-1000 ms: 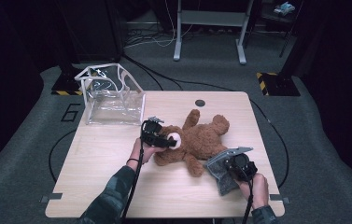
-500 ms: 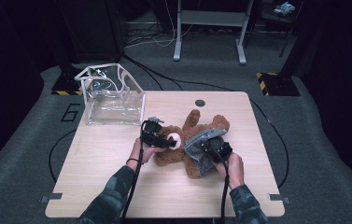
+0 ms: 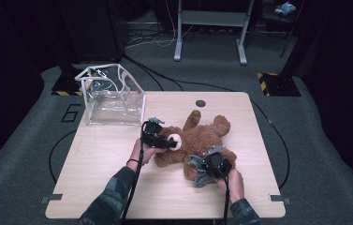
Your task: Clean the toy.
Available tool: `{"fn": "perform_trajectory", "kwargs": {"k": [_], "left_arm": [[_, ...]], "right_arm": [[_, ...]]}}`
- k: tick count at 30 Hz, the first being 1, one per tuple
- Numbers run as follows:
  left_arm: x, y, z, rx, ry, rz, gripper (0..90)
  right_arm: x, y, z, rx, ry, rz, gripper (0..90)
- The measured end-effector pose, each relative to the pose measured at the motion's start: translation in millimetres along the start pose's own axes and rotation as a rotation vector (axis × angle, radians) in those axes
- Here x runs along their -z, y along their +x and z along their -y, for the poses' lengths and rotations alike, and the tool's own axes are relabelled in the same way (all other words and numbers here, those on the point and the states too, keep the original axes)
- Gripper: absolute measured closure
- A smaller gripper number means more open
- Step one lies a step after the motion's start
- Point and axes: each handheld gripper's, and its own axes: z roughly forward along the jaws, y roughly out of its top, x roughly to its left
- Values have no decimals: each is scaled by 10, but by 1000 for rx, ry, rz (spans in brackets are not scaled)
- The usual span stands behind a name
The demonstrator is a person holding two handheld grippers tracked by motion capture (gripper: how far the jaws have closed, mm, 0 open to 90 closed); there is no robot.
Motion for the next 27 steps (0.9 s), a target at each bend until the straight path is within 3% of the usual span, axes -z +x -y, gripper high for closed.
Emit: {"fn": "perform_trajectory", "kwargs": {"k": [3,5,8,11,13,16,20,25,27], "left_arm": [[2,10,2,9,-4,4,444],[1,12,1,9,-5,5,444],[1,10,-1,5,0,3,444],[0,8,-1,9,-2,3,444],[3,8,1,7,-2,2,444],[3,8,2,7,-1,3,444],[-3,0,0,-2,5,3,444],[-4,-6,-5,-4,9,1,444],[-6,-7,-5,-3,7,-1,444]], "right_arm": [[156,-4,-70,9,-27,-15,804],[361,-21,-160,-6,-79,-16,803],[632,-75,-317,5,-182,19,801],[776,-101,-485,0,-238,57,799],[710,-113,-571,8,-213,70,800],[476,-141,-606,24,-129,72,803],[366,-111,-533,-4,-123,68,810],[309,-53,-395,45,-93,66,812],[280,-36,-337,36,-80,58,813]]}}
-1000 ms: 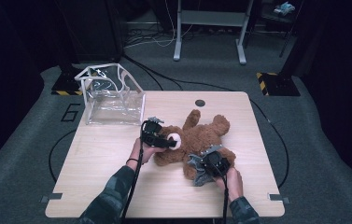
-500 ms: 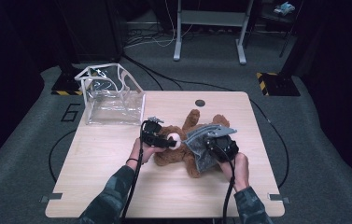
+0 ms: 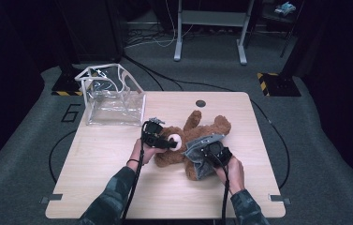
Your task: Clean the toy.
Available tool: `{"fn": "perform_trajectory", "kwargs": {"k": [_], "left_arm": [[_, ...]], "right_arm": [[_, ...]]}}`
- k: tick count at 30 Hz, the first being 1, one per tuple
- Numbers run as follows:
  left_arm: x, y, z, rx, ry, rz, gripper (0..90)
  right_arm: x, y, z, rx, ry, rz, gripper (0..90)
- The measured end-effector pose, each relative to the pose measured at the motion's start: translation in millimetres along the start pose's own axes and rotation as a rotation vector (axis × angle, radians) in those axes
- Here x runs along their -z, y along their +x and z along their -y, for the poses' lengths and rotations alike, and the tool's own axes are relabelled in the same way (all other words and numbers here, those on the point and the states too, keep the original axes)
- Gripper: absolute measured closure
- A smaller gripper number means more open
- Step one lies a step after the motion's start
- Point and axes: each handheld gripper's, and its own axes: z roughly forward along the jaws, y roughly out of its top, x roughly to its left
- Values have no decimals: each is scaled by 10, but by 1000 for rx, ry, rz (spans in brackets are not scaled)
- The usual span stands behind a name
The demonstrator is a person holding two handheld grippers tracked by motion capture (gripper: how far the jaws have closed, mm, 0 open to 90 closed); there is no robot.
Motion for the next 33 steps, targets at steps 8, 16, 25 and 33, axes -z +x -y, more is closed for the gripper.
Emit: {"fn": "perform_trajectory", "kwargs": {"k": [8,16,25,33], "left_arm": [[2,10,3,10,-4,3,444],[10,24,8,18,-9,7,444],[9,18,12,15,-10,7,444],[7,8,26,9,-14,5,443]], "right_arm": [[-300,89,309,-9,106,-43,812],[98,3,72,-19,6,-55,805],[154,-98,-203,-52,-67,-39,801],[-51,22,85,-45,-1,-59,807]]}}
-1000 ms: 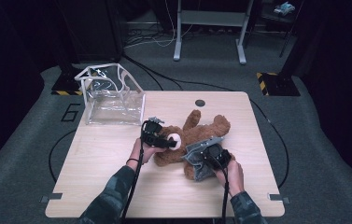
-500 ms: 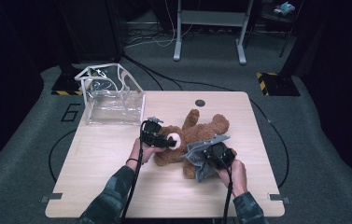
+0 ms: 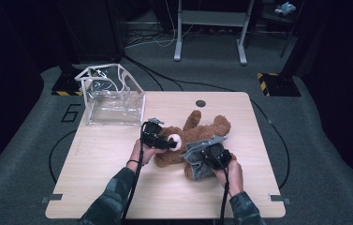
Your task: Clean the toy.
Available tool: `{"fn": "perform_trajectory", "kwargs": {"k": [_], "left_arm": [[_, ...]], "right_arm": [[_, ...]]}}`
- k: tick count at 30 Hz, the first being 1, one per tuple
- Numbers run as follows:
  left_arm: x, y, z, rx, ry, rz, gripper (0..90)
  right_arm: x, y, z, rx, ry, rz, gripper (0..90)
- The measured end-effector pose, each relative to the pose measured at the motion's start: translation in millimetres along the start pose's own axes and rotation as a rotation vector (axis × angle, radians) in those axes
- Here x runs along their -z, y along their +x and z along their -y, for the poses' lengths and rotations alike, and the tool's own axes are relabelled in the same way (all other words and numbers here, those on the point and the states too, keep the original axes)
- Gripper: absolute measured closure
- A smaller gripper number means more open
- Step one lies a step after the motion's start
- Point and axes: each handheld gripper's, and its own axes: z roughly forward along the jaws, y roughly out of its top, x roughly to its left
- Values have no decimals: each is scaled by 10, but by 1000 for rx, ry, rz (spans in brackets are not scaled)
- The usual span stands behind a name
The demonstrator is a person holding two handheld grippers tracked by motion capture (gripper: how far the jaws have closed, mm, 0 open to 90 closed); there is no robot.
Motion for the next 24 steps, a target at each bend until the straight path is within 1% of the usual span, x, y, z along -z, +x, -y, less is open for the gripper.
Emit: {"fn": "perform_trajectory", "kwargs": {"k": [1,2,3,4,5,6,7,9,10,11,12,13,14,15,16,18,19,21,22,23,24], "left_arm": [[-2,3,1,1,-4,1,443],[-2,4,1,3,-5,2,443],[-2,6,1,3,-5,2,443],[-3,7,1,5,-7,3,443],[-2,8,0,4,-6,3,443],[-1,8,0,4,-5,3,443],[1,11,-2,5,-3,5,443],[3,14,-2,7,-4,4,443],[3,14,-2,9,-7,3,443],[3,15,-3,9,-7,3,443],[2,13,-4,12,-10,3,443],[0,14,-5,10,-11,2,443],[1,10,-6,8,-10,-4,443],[4,7,-8,6,-4,-1,443],[6,3,-9,4,-3,-2,443],[7,0,-9,3,-2,-2,443],[7,1,-9,2,-2,-1,443],[5,2,-9,5,-4,-2,443],[6,3,-9,3,-3,-2,443],[7,5,-8,3,-2,-2,443],[10,9,-8,2,1,-1,443]], "right_arm": [[-45,1,49,5,22,-6,807],[-93,13,102,-7,49,-8,806],[-154,3,153,9,67,-8,805],[-204,7,203,2,89,-6,804],[-228,-3,240,0,95,-8,803],[-213,-7,258,-25,86,-16,801],[-183,-14,253,-28,89,-21,800],[-97,-13,222,-19,79,-19,799],[-37,-24,195,-26,71,-14,799],[24,-47,160,-28,52,-21,798],[100,-54,117,-49,40,-21,798],[166,-75,65,-42,16,-22,798],[230,-77,7,-48,2,-19,797],[284,-79,-54,-49,-14,-15,797],[323,-83,-122,-41,-32,-14,796],[375,-66,-263,-34,-52,-20,795],[382,-43,-333,-33,-60,-23,795],[330,16,-464,-25,-43,-39,789],[270,48,-519,-28,-21,-53,788],[200,85,-559,-23,-11,-63,787],[122,132,-583,-18,3,-62,788]]}}
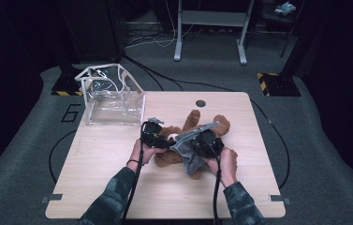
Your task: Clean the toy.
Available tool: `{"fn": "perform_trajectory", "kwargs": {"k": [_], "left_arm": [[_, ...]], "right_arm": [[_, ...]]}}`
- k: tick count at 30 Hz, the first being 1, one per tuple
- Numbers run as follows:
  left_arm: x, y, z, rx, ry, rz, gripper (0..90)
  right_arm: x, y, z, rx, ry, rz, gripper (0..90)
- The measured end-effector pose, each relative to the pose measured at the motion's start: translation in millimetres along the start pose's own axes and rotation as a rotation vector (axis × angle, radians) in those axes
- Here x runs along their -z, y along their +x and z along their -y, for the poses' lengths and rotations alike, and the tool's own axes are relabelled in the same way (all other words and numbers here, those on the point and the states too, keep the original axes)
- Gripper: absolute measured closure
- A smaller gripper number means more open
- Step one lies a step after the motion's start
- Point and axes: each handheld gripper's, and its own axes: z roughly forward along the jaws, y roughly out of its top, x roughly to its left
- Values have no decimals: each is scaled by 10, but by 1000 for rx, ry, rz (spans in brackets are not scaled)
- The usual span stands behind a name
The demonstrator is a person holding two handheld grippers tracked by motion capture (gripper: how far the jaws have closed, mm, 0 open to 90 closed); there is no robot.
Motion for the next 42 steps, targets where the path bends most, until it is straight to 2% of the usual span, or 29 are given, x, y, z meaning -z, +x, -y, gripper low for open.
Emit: {"fn": "perform_trajectory", "kwargs": {"k": [3,4,7,13,14,15,16,19,21,23,27,29,31,34,37,38,40,42], "left_arm": [[-3,0,6,2,-5,0,443],[-5,-3,8,5,-9,-1,443],[-7,-3,11,3,-8,2,443],[-5,-5,11,0,-3,3,442],[-7,-3,12,-1,-5,3,443],[-9,-5,13,1,-6,4,442],[-7,-6,12,-2,-2,3,442],[-5,-7,12,-2,-1,2,443],[-6,-5,13,2,-5,2,443],[-10,-1,13,8,-10,4,443],[-10,7,7,6,-5,6,443],[-9,7,6,6,-3,5,443],[-9,8,4,9,-3,6,443],[-9,18,4,14,-4,9,443],[-7,15,8,11,-3,10,443],[-6,13,7,10,0,7,443],[-9,3,2,13,2,7,443],[-10,0,-1,6,6,5,442]], "right_arm": [[-231,115,25,10,51,-10,793],[-285,159,58,1,69,-22,796],[-390,257,199,25,109,-23,799],[-272,277,405,19,105,-47,800],[-255,265,445,34,97,-55,800],[-231,268,485,23,101,-60,799],[-207,255,518,35,105,-64,799],[-145,245,604,25,116,-91,799],[-92,226,620,17,144,-102,798],[-5,179,596,13,129,-100,797],[221,76,418,36,19,-48,797],[250,60,295,31,-37,-9,796],[183,54,178,33,-49,7,795],[-61,58,99,35,0,31,795],[-237,83,143,40,34,34,800],[-273,93,169,40,46,22,800],[-359,157,236,35,106,-1,798],[-397,215,313,54,112,2,797]]}}
